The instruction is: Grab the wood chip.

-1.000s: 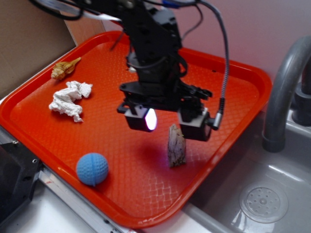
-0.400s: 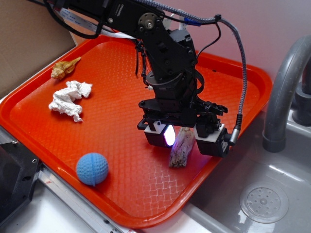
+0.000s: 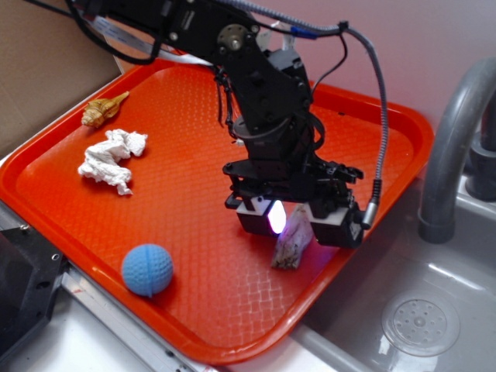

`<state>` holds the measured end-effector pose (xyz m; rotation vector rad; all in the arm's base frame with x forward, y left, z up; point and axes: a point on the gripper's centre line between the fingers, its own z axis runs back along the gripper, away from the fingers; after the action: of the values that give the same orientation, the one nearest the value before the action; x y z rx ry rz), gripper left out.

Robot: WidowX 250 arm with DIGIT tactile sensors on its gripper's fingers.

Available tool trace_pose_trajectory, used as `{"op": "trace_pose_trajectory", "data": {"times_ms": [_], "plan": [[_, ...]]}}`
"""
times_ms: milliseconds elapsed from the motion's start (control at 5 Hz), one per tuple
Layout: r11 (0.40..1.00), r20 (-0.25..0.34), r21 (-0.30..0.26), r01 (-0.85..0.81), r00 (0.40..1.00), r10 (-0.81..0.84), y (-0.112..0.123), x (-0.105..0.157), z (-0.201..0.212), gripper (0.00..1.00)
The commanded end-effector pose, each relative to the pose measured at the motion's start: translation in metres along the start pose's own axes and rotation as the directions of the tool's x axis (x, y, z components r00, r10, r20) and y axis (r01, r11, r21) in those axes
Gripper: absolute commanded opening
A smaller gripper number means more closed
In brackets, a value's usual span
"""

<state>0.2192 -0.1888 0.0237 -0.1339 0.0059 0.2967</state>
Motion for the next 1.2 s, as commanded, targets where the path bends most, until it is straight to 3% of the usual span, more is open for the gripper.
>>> {"op": "trace_pose_trajectory", "data": {"times_ms": [0, 400, 600, 1000], "plan": [[0.997, -0.025, 0.068, -0.019, 0.999, 0.021, 0.019, -0.002, -0.013, 0.0], [0.995, -0.009, 0.098, -0.014, 1.0, 0.015, 0.021, 0.0, -0.008, 0.0], [0.991, 0.056, 0.128, 0.042, 0.997, -0.049, 0.029, 0.011, 0.038, 0.0], [0.985, 0.086, 0.113, 0.127, 0.987, -0.137, 0.082, 0.044, 0.134, 0.0]]}}
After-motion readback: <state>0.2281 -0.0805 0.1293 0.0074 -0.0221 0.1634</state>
